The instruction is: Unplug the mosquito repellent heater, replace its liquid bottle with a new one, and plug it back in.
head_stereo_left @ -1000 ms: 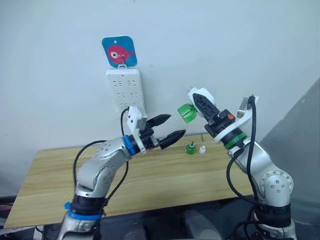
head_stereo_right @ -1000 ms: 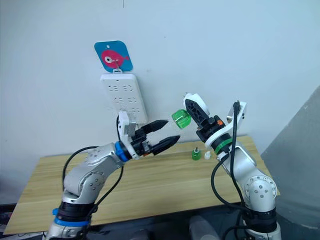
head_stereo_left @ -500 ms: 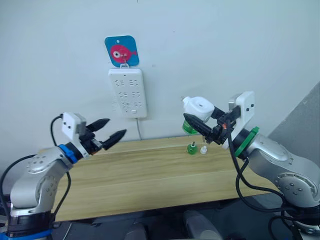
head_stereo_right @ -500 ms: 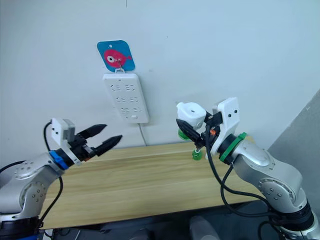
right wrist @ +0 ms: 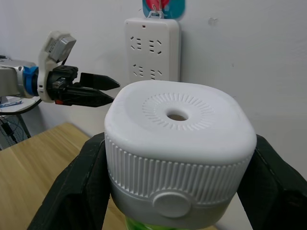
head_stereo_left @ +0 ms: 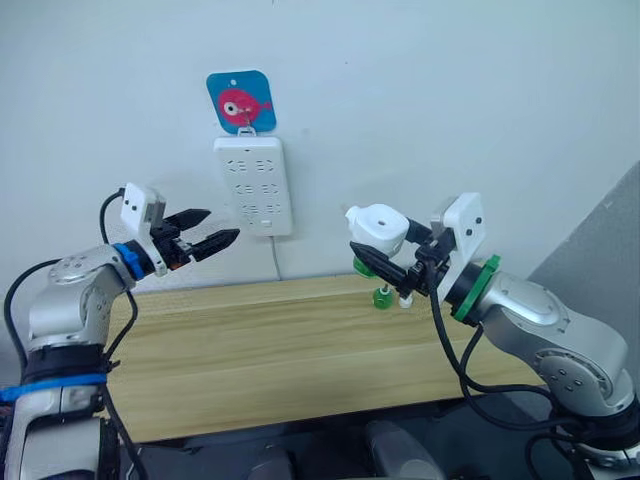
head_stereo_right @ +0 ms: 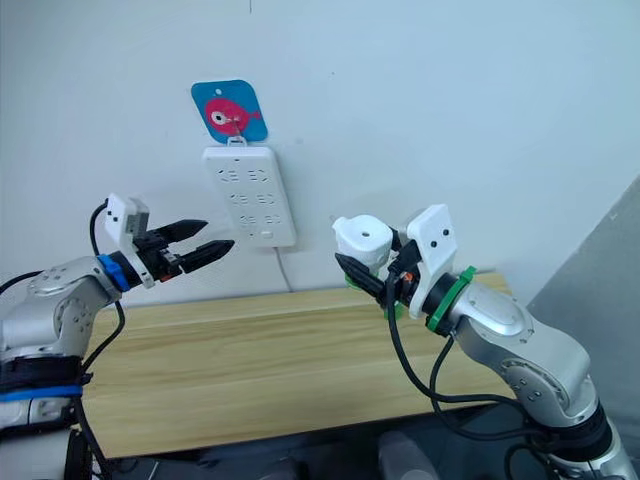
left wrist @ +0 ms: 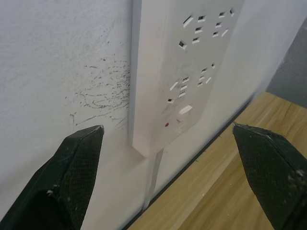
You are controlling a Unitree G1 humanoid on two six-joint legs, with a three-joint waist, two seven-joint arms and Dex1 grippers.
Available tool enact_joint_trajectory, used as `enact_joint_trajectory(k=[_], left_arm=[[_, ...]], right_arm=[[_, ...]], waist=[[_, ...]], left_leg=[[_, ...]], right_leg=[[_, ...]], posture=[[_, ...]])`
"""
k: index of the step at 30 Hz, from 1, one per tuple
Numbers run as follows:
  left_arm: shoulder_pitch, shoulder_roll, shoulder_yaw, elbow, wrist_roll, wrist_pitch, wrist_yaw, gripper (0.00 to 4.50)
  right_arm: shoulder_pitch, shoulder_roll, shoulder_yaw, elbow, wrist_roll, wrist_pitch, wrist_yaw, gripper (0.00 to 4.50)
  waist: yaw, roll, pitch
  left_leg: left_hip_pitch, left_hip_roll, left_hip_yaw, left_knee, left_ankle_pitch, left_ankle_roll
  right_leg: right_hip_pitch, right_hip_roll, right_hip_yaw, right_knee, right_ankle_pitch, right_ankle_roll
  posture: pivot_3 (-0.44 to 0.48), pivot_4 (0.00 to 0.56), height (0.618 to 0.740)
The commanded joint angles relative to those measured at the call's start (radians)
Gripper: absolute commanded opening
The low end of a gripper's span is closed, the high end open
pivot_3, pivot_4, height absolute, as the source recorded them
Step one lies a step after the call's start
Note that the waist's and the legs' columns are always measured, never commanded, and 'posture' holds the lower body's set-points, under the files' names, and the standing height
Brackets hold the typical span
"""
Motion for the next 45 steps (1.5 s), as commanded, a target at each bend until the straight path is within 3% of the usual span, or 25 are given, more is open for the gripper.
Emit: enact_joint_trajectory(k=[1, 13, 25, 29, 36, 45], left_arm=[[-0.058, -0.007, -0.012, 0.045, 0.028, -0.044, -0.021, 4.50], [-0.190, -0.087, -0.056, 0.188, 0.095, -0.146, -0.051, 4.50], [-0.236, -0.082, -0.074, 0.153, 0.072, -0.056, -0.168, 4.50], [-0.244, -0.085, -0.073, 0.148, 0.065, -0.032, -0.188, 3.67], [-0.257, -0.096, -0.068, 0.164, 0.072, -0.027, -0.184, 1.43], [-0.248, -0.111, -0.061, 0.149, 0.073, -0.029, -0.162, 1.30]], right_arm=[[-0.004, 0.015, -0.020, -0.054, -0.018, 0.000, 0.010, 3.12], [0.017, 0.044, -0.027, -0.070, -0.046, 0.028, 0.023, 3.12], [0.034, 0.058, -0.029, -0.078, -0.054, 0.040, 0.053, 3.11], [0.023, 0.069, -0.018, -0.061, -0.062, 0.039, 0.075, 3.11], [-0.056, 0.186, 0.000, 0.008, -0.026, 0.096, 0.050, 3.11], [-0.253, 0.377, 0.043, 0.233, -0.102, 0.265, -0.093, 3.11]], waist=[[-0.001, 0.000, 0.000], [0.004, 0.000, 0.000], [-0.011, 0.000, 0.000], [-0.021, 0.000, 0.000], [-0.023, 0.000, 0.000], [-0.022, 0.000, 0.000]], left_leg=[[0.000, 0.000, 0.000, 0.000, 0.000, 0.000], [-0.002, 0.000, -0.002, 0.002, 0.000, 0.000], [-0.005, -0.001, -0.005, 0.003, 0.000, 0.000], [-0.005, -0.001, -0.005, 0.003, 0.000, 0.000], [-0.005, -0.001, -0.005, 0.003, 0.000, 0.000], [-0.005, -0.001, -0.007, 0.004, 0.000, 0.000]], right_leg=[[0.000, 0.000, 0.000, 0.000, 0.000, 0.000], [0.000, 0.000, -0.002, 0.001, 0.000, 0.000], [-0.002, 0.000, -0.004, 0.001, 0.000, 0.001], [-0.001, 0.000, -0.004, 0.001, 0.000, 0.001], [-0.001, 0.000, -0.004, 0.001, 0.000, 0.001], [-0.002, -0.001, -0.005, 0.004, 0.001, 0.000]], posture=[[-0.201, 0.071, 0.740], [-0.217, 0.076, 0.740], [-0.231, 0.077, 0.740], [-0.231, 0.077, 0.740], [-0.228, 0.079, 0.740], [-0.219, 0.078, 0.740]])
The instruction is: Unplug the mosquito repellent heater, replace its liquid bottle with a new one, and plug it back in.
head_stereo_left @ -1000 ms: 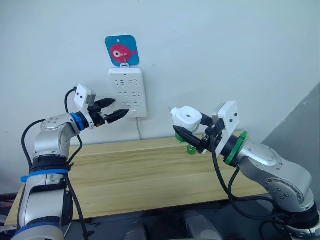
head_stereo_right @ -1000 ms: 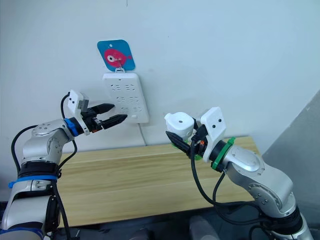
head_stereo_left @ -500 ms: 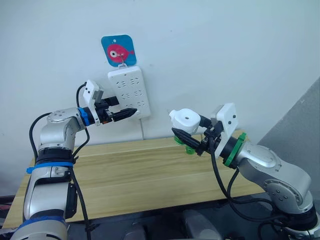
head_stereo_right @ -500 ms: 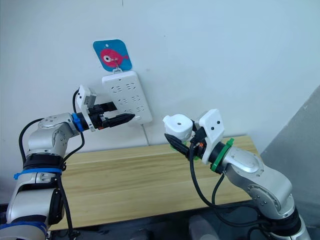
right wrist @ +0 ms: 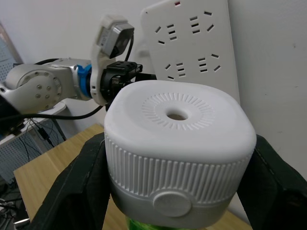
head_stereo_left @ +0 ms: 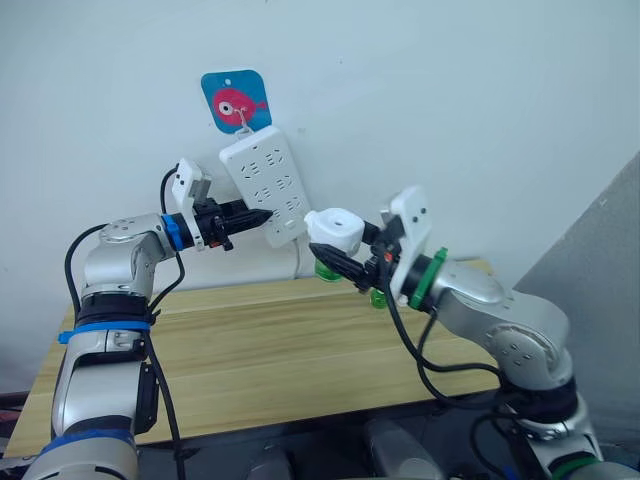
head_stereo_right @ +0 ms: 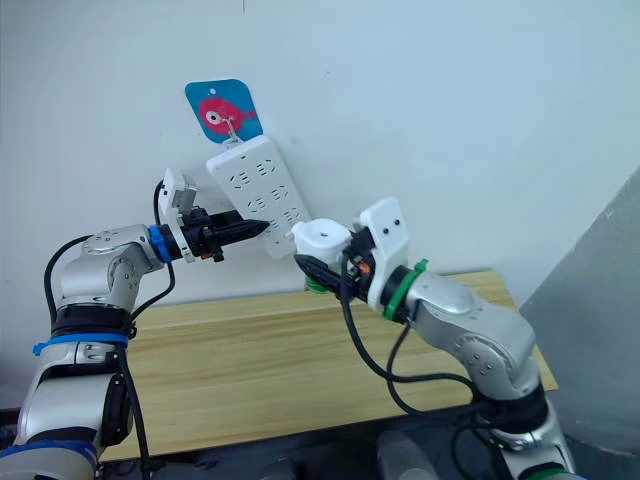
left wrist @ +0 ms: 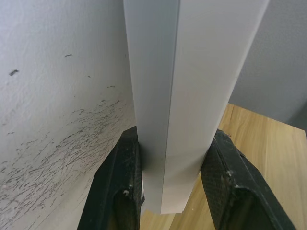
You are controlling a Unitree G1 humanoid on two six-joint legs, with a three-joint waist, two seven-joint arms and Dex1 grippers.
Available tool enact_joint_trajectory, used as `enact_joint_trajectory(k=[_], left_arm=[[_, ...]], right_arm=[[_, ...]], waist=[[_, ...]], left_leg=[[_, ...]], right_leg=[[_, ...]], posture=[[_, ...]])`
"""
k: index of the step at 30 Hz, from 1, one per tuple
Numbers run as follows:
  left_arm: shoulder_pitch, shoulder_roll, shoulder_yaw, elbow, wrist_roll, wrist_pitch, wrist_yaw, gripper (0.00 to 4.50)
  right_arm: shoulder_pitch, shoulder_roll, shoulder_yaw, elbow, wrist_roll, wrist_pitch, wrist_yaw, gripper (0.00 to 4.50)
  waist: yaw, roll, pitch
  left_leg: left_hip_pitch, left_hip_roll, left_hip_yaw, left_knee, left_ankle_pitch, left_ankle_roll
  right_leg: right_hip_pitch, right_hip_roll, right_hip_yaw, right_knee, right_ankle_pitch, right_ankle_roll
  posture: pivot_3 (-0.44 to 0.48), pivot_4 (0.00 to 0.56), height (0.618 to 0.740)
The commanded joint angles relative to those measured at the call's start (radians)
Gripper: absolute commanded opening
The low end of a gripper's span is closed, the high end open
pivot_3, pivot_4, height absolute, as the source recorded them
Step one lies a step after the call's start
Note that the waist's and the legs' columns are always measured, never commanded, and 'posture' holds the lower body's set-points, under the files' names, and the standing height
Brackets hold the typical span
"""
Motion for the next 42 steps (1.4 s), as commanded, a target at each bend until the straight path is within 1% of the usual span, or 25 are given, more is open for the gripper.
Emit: enact_joint_trajectory(k=[1, 6, 10, 16, 24, 30, 42], left_arm=[[-0.019, -0.002, 0.019, -0.041, -0.013, -0.011, 0.013, 1.30], [-0.003, -0.006, 0.021, -0.064, -0.015, -0.008, 0.017, 1.30], [0.004, -0.007, 0.020, -0.075, -0.015, -0.005, 0.018, 1.30], [0.006, 0.000, 0.018, -0.079, -0.014, -0.005, 0.014, 1.30], [0.014, 0.005, 0.019, -0.084, -0.015, -0.002, 0.013, 1.30], [0.019, 0.008, 0.021, -0.090, -0.017, 0.002, 0.014, 1.30], [0.022, 0.013, 0.020, -0.101, -0.021, 0.014, 0.010, 1.30]], right_arm=[[-0.072, 0.053, 0.007, 0.060, -0.052, 0.030, -0.049, 3.11], [-0.136, 0.112, 0.059, 0.161, -0.172, -0.002, -0.067, 3.11], [-0.155, 0.150, 0.087, 0.212, -0.258, -0.049, -0.062, 3.11], [-0.165, 0.193, 0.107, 0.267, -0.340, -0.104, -0.027, 3.11], [-0.171, 0.231, 0.098, 0.328, -0.400, -0.138, 0.013, 3.11], [-0.157, 0.252, 0.085, 0.340, -0.423, -0.144, 0.027, 3.11], [-0.124, 0.254, 0.074, 0.347, -0.459, -0.154, 0.058, 3.11]], waist=[[0.001, 0.000, 0.000], [0.001, 0.000, 0.000], [0.000, 0.000, 0.000], [0.000, 0.000, 0.000], [0.000, 0.000, 0.000], [-0.002, 0.000, 0.000], [-0.002, 0.000, 0.000]], left_leg=[[0.000, 0.000, 0.000, 0.000, 0.000, 0.000], [-0.001, -0.001, -0.001, 0.000, 0.000, 0.000], [-0.001, -0.001, -0.003, 0.000, 0.000, 0.000], [-0.001, -0.001, -0.003, 0.000, 0.000, 0.000], [-0.001, -0.001, -0.005, 0.000, 0.000, 0.000], [0.000, -0.001, -0.006, 0.000, 0.000, 0.000], [0.000, -0.001, -0.008, 0.000, 0.000, 0.000]], right_leg=[[0.000, 0.000, 0.000, 0.000, 0.001, -0.001], [-0.001, -0.001, -0.001, 0.001, 0.003, -0.004], [-0.001, -0.001, -0.002, 0.002, 0.003, -0.004], [-0.001, -0.001, -0.003, 0.003, 0.003, -0.005], [-0.001, -0.001, -0.005, 0.004, 0.003, -0.005], [-0.002, -0.001, -0.005, 0.007, 0.002, -0.006], [-0.002, -0.001, -0.007, 0.010, 0.001, -0.008]], posture=[[-0.214, 0.077, 0.740], [-0.205, 0.074, 0.740], [-0.203, 0.074, 0.740], [-0.199, 0.072, 0.740], [-0.186, 0.068, 0.740], [-0.186, 0.068, 0.740], [-0.180, 0.065, 0.740]])
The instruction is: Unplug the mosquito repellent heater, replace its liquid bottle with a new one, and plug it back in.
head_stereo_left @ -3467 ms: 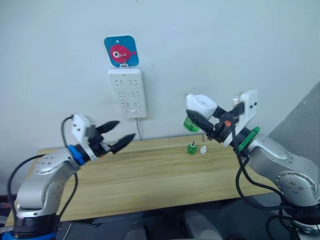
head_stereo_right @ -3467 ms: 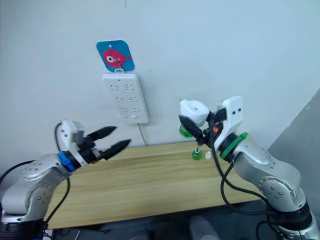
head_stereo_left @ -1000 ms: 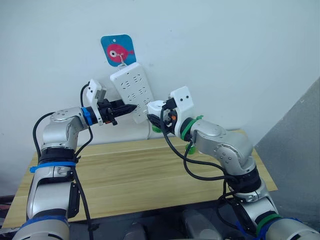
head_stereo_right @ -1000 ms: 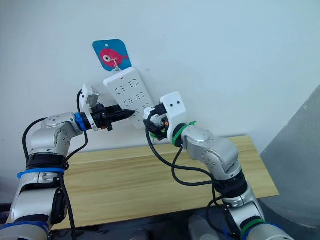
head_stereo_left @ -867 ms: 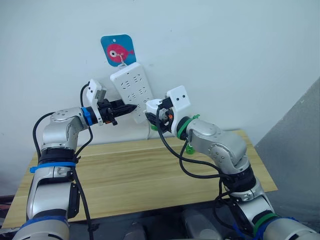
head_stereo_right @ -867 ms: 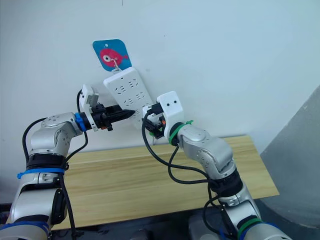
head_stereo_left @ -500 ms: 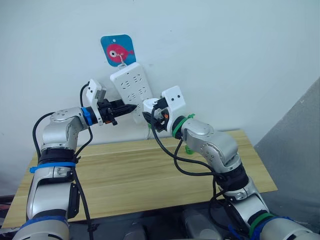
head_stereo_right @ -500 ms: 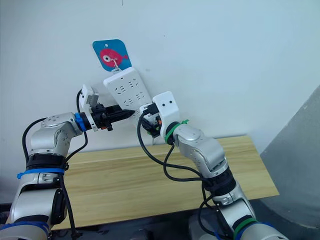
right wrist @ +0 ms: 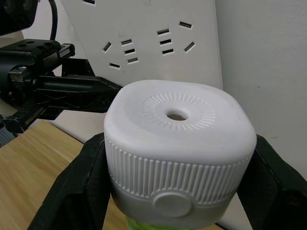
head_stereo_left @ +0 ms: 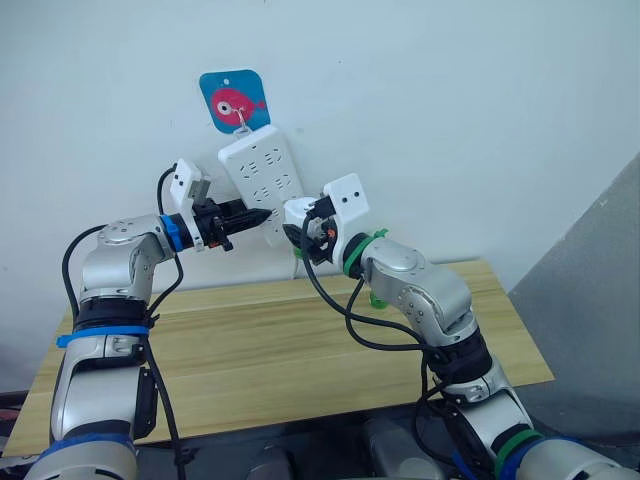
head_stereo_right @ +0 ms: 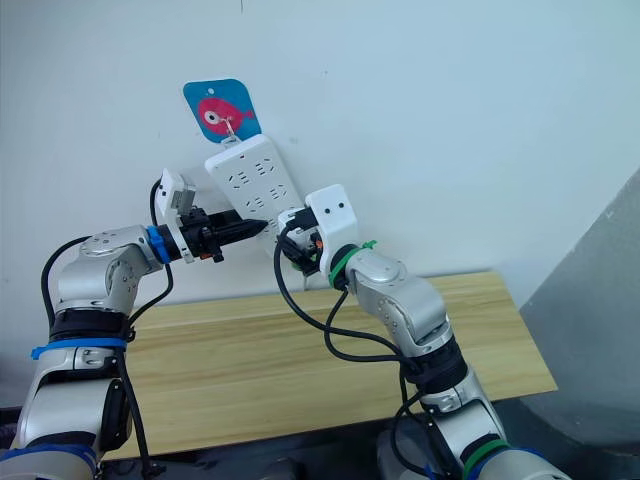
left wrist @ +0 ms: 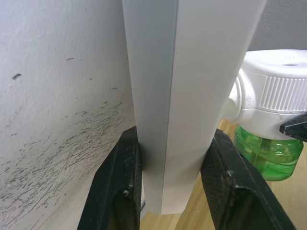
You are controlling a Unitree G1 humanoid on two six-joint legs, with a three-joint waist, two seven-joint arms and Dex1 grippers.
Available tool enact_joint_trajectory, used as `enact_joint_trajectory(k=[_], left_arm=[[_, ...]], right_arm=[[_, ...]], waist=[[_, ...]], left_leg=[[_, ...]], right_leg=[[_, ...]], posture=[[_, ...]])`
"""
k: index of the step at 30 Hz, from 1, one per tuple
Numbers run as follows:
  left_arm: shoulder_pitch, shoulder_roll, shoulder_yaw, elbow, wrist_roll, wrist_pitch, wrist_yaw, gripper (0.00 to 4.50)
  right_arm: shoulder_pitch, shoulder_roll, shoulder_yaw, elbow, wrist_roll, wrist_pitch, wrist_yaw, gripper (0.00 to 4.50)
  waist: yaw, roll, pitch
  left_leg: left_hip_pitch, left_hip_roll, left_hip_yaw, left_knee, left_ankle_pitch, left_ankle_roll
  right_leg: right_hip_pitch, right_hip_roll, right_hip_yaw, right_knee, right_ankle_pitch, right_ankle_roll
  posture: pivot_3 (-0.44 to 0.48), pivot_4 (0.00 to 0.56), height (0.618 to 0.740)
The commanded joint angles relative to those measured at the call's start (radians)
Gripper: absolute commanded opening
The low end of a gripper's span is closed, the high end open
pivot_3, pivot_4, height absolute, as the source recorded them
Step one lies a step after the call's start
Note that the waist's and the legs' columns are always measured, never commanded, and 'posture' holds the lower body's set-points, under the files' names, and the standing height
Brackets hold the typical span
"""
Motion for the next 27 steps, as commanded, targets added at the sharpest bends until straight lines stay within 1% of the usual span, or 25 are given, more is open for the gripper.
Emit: enact_joint_trajectory(k=[1, 9, 14, 27], left_arm=[[-0.003, 0.012, 0.012, -0.052, -0.020, 0.005, -0.014, 1.30], [0.002, 0.018, 0.012, -0.064, -0.021, 0.016, -0.016, 1.30], [0.003, 0.019, 0.011, -0.070, -0.023, 0.022, -0.017, 1.30], [0.002, 0.017, 0.010, -0.078, -0.023, 0.034, -0.012, 1.30]], right_arm=[[0.001, 0.008, -0.017, -0.019, -0.016, -0.029, 0.012, 3.11], [0.022, 0.044, -0.062, -0.034, -0.002, -0.016, 0.025, 3.11], [0.012, 0.076, -0.086, -0.022, 0.001, -0.030, 0.028, 3.11], [0.015, 0.070, -0.047, -0.011, -0.035, -0.029, 0.058, 3.11]], waist=[[0.000, 0.000, 0.000], [0.000, 0.000, 0.000], [0.000, 0.000, 0.000], [-0.001, 0.000, 0.000]], left_leg=[[0.000, 0.000, 0.000, 0.000, 0.000, 0.000], [0.000, 0.000, 0.000, 0.000, 0.000, 0.000], [0.000, 0.000, -0.001, 0.000, 0.000, 0.000], [0.000, 0.000, -0.001, 0.000, 0.000, 0.000]], right_leg=[[0.000, 0.000, 0.000, 0.000, 0.000, 0.000], [0.000, 0.000, 0.000, 0.000, 0.000, 0.000], [0.000, 0.000, -0.001, 0.000, 0.000, -0.001], [0.000, 0.000, -0.001, 0.001, 0.000, -0.001]], posture=[[-0.179, 0.061, 0.740], [-0.176, 0.061, 0.740], [-0.177, 0.063, 0.740], [-0.171, 0.066, 0.740]])
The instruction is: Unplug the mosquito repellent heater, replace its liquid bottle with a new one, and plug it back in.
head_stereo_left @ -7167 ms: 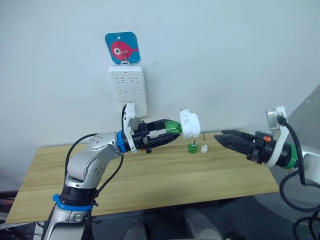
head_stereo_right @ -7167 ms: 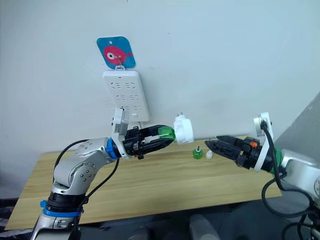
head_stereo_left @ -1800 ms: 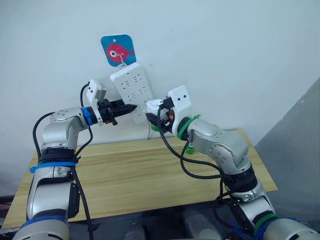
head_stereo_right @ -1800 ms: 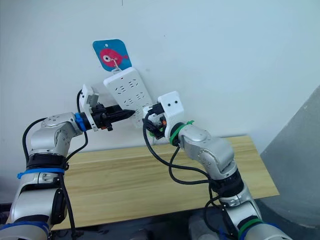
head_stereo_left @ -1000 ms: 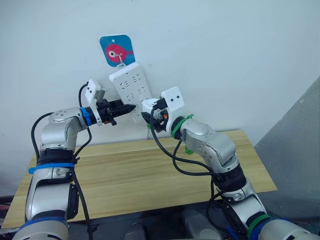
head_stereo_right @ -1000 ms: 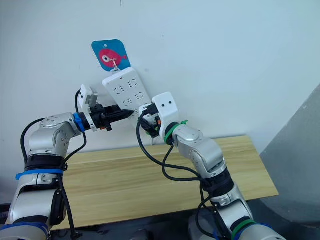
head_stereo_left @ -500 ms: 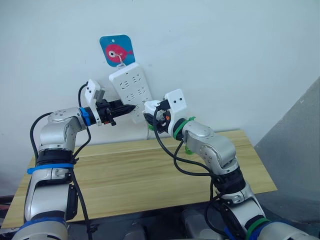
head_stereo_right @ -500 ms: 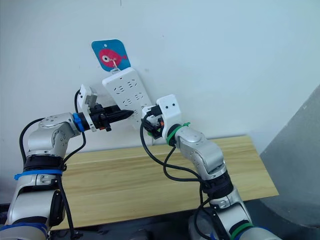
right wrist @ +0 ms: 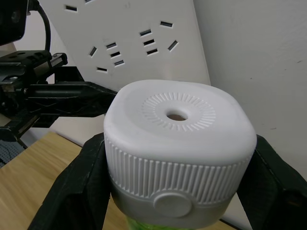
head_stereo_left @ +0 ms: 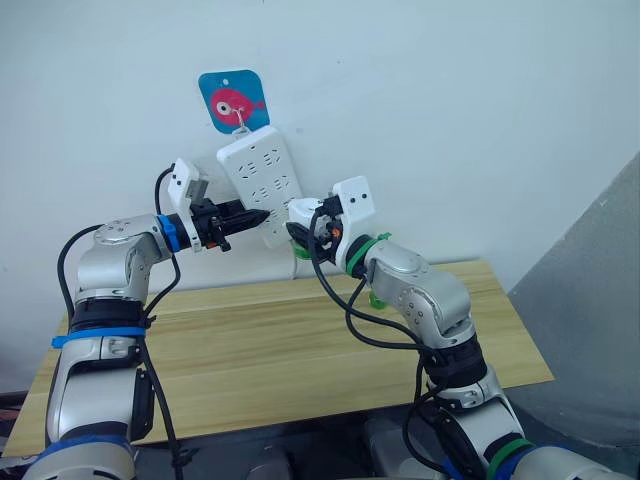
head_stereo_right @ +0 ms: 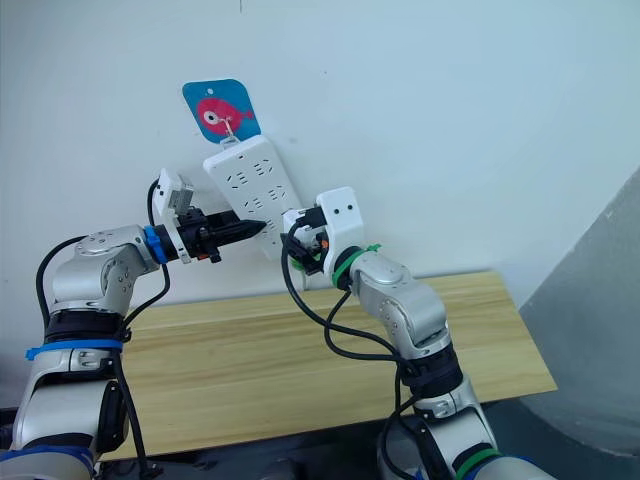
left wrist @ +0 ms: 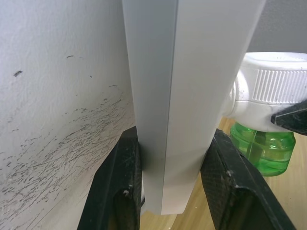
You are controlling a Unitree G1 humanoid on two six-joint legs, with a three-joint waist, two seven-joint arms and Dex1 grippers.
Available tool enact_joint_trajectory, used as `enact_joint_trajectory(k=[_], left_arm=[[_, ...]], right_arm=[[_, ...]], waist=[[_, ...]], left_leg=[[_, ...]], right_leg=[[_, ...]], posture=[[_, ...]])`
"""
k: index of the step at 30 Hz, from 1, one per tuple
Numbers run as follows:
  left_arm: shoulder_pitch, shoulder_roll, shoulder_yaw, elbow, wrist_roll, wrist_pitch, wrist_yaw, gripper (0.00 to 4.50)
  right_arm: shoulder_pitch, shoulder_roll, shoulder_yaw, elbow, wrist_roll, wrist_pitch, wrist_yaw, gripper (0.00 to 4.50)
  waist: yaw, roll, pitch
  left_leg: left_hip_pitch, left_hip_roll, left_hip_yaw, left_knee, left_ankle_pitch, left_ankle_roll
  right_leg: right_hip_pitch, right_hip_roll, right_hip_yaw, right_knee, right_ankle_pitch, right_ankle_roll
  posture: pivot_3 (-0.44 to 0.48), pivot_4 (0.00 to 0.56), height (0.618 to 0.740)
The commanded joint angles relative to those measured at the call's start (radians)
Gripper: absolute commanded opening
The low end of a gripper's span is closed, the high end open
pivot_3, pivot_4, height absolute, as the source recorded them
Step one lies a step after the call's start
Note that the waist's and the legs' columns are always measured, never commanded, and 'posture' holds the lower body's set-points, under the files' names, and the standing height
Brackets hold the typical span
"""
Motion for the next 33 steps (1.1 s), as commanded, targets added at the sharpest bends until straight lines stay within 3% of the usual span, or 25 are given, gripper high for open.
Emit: enact_joint_trajectory(k=[1, 14, 33], left_arm=[[-0.006, 0.004, 0.008, -0.051, -0.020, -0.001, -0.013, 1.30], [0.004, 0.005, 0.007, -0.075, -0.030, 0.018, -0.013, 1.30], [0.032, 0.002, 0.007, -0.135, -0.043, 0.066, -0.017, 1.30]], right_arm=[[-0.017, 0.009, 0.008, -0.023, -0.007, -0.021, 0.010, 3.11], [-0.023, 0.043, -0.006, 0.013, -0.012, -0.063, 0.003, 3.11], [-0.159, 0.059, -0.018, 0.296, -0.056, -0.249, 0.075, 3.10]], waist=[[0.000, 0.000, 0.000], [0.000, 0.000, 0.000], [-0.010, 0.000, 0.000]], left_leg=[[0.000, 0.000, 0.000, 0.000, 0.000, 0.000], [0.000, 0.000, 0.000, 0.000, 0.000, 0.000], [0.002, 0.001, 0.000, -0.001, 0.000, 0.000]], right_leg=[[0.000, 0.000, 0.000, 0.000, 0.000, 0.000], [0.000, 0.000, 0.000, 0.000, 0.000, 0.000], [0.000, 0.001, 0.000, 0.002, 0.000, 0.000]], posture=[[-0.171, 0.066, 0.740], [-0.171, 0.067, 0.740], [-0.163, 0.068, 0.740]])
